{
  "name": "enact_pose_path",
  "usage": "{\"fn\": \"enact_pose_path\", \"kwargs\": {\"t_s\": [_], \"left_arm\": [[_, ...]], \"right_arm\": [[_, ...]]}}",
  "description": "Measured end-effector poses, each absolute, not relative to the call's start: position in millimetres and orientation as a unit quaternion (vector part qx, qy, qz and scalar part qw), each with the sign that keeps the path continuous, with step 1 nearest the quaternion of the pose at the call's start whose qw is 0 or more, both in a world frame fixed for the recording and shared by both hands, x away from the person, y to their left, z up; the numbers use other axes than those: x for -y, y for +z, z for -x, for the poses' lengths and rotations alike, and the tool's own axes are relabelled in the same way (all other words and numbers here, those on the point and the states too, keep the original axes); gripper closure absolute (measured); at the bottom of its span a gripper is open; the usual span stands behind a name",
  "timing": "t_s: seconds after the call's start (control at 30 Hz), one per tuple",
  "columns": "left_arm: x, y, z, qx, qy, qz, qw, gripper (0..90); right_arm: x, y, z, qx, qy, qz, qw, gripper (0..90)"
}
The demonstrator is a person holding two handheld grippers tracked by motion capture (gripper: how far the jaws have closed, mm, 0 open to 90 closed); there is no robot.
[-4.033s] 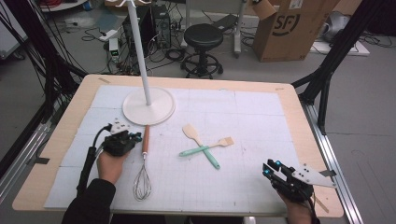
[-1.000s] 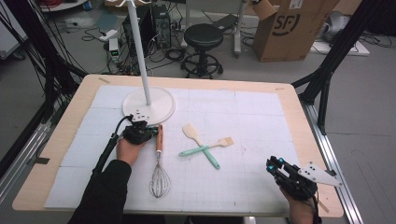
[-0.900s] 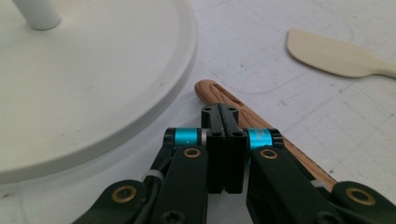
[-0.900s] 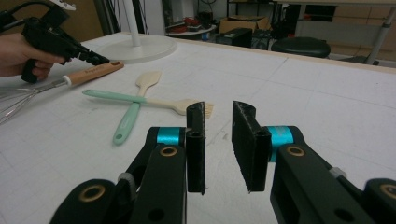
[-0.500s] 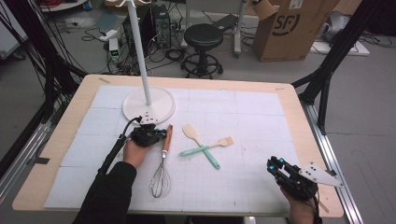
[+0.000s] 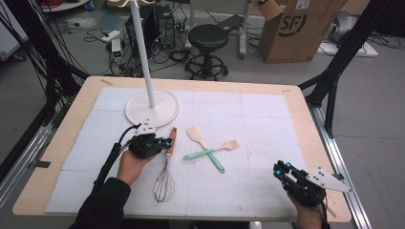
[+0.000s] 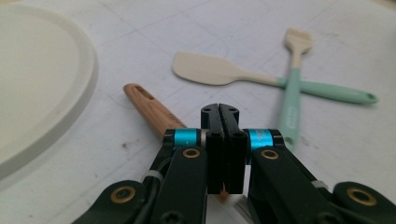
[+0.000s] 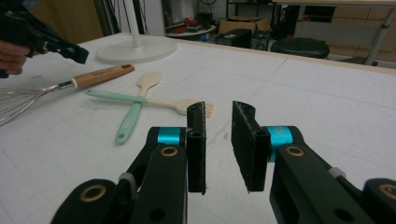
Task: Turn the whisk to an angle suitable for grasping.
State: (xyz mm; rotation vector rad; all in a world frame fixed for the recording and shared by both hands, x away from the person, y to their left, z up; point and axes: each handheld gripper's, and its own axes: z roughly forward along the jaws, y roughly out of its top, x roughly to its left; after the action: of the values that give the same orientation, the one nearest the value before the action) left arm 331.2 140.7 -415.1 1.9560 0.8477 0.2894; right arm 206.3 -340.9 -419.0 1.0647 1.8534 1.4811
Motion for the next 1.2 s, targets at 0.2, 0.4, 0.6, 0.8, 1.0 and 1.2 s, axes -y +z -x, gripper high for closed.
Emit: {"fn": "enact_pose_path", "kwargs": {"t_s": [0.2,0.4,0.6,0.8,1.0,1.2], "left_arm": [[-149.5,-420.7,-310.7,-0.334,0.119,-0.81,0.467,89.5],[-159.9,-438.0,-305.9,-0.355,0.122,-0.808,0.455,89.5],[-166.2,-443.7,-318.5,-0.375,0.144,-0.8,0.445,89.6],[-170.9,-441.8,-319.4,-0.377,0.138,-0.805,0.436,89.5],[-193.6,-428.4,-310.6,-0.381,0.178,-0.785,0.455,89.5],[-228.7,-420.1,-299.2,-0.386,0.223,-0.76,0.473,89.5]], "right_arm": [[335.2,-418.0,-205.4,-0.693,0.549,-0.385,0.263,75.3],[327.5,-418.7,-206.5,-0.702,0.545,-0.378,0.259,76.0],[323.2,-421.8,-209.0,-0.709,0.54,-0.376,0.254,76.2],[306.0,-423.0,-213.0,-0.728,0.539,-0.352,0.236,77.6],[279.8,-428.1,-220.4,-0.745,0.546,-0.325,0.201,82.0],[240.6,-426.4,-228.6,-0.776,0.545,-0.274,0.163,87.2]]}}
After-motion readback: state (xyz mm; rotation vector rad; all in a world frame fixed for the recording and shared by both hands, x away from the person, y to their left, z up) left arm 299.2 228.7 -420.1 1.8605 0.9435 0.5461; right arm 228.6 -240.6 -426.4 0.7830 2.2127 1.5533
